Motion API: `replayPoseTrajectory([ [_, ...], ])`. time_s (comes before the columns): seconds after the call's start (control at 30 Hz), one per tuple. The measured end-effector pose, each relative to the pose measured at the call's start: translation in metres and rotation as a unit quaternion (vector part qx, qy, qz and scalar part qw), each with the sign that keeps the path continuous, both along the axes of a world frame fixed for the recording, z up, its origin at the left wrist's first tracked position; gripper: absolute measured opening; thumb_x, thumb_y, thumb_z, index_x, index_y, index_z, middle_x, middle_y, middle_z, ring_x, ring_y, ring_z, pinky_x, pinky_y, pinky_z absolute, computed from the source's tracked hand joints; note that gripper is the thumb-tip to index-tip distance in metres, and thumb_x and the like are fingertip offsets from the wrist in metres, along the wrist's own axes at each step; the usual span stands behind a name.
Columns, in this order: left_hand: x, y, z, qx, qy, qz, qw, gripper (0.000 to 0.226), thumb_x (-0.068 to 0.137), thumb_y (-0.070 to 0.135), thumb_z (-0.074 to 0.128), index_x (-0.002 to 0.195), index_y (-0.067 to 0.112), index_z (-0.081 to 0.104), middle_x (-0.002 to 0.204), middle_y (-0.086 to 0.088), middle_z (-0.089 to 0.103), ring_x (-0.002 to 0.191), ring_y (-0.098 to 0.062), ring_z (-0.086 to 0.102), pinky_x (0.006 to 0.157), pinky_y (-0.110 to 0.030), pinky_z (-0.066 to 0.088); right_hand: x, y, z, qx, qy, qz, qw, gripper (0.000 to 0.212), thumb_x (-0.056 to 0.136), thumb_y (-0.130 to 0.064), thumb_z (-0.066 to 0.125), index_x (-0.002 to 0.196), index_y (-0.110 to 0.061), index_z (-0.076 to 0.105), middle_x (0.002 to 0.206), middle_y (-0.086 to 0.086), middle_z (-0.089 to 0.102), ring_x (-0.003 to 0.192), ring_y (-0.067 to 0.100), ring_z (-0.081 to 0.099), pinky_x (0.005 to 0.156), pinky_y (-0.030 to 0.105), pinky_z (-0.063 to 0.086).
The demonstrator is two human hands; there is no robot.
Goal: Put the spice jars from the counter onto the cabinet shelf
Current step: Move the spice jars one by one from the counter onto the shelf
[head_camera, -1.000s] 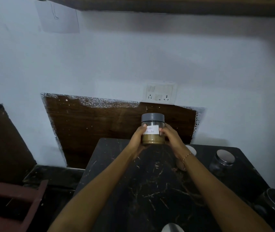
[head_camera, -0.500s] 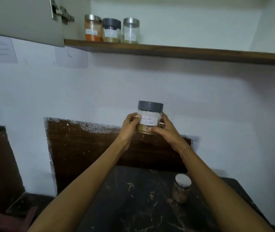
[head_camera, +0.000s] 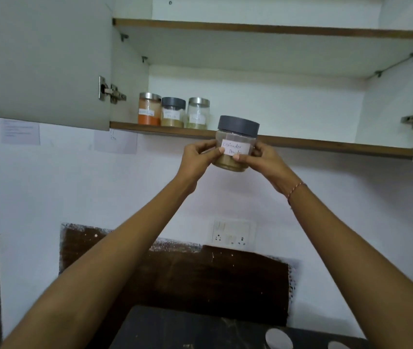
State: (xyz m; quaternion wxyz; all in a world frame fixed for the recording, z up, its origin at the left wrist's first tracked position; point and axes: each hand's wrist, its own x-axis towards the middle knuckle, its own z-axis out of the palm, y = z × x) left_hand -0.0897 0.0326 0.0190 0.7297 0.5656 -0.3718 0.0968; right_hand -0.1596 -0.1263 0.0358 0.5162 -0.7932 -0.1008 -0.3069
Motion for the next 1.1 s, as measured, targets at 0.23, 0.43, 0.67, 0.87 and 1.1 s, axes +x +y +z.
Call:
replayPoseTrajectory([
  [0.23,0.011,-0.007,0.059,-0.028,-0.014,0.027,0.999,0.033,0.083,0.008,0.066,0.113,-0.002,0.060,0.104,-0.010,0.062,0.096,-0.018,0.059,0.078,-0.022,0.052,0.018,-0.006,0.057,0.037,-0.018,-0.004,0.999,0.061,0.072,-0.020,0.078,0.120,-0.017,0.041,0.108,0.006,0.065,0.099,0.019,0.065,0.087,0.032,0.052],
  [0.43,0.035,-0.019,0.105,0.020,-0.025,0.096,0.995,0.030,0.079,0.012,0.071,0.105,-0.001,0.063,0.111,-0.017,0.065,0.106,-0.027,0.061,0.097,-0.040,0.050,0.037,-0.012,0.096,0.008,-0.031,-0.054,0.998,0.064,0.075,-0.022,0.076,0.129,-0.008,0.045,0.112,0.005,0.061,0.104,0.021,0.060,0.087,0.033,0.050],
  [0.67,0.088,-0.045,0.149,0.133,-0.061,0.164,0.975,0.017,0.082,0.010,0.063,0.099,0.006,0.065,0.108,-0.014,0.064,0.105,-0.028,0.058,0.094,-0.040,0.049,0.089,-0.027,0.125,-0.018,-0.042,-0.144,0.989,0.062,0.073,-0.023,0.077,0.126,-0.005,0.049,0.120,0.012,0.061,0.110,0.025,0.058,0.082,0.038,0.052],
  [0.87,0.136,-0.055,0.155,0.250,0.004,0.140,0.958,0.024,0.083,-0.002,0.045,0.103,-0.001,0.059,0.101,-0.012,0.056,0.096,-0.022,0.053,0.077,-0.031,0.042,0.154,-0.039,0.115,-0.057,-0.008,-0.181,0.982,0.055,0.075,-0.015,0.076,0.123,-0.004,0.053,0.122,0.014,0.062,0.110,0.027,0.058,0.080,0.034,0.050],
  [1.1,0.176,-0.070,0.156,0.277,0.046,0.102,0.954,0.041,0.088,-0.005,0.039,0.129,0.001,0.045,0.108,-0.017,0.056,0.098,-0.022,0.053,0.089,-0.035,0.047,0.199,-0.056,0.122,-0.066,0.087,-0.188,0.976,0.050,0.078,-0.019,0.073,0.122,-0.005,0.054,0.123,0.016,0.059,0.103,0.025,0.054,0.079,0.035,0.046],
])
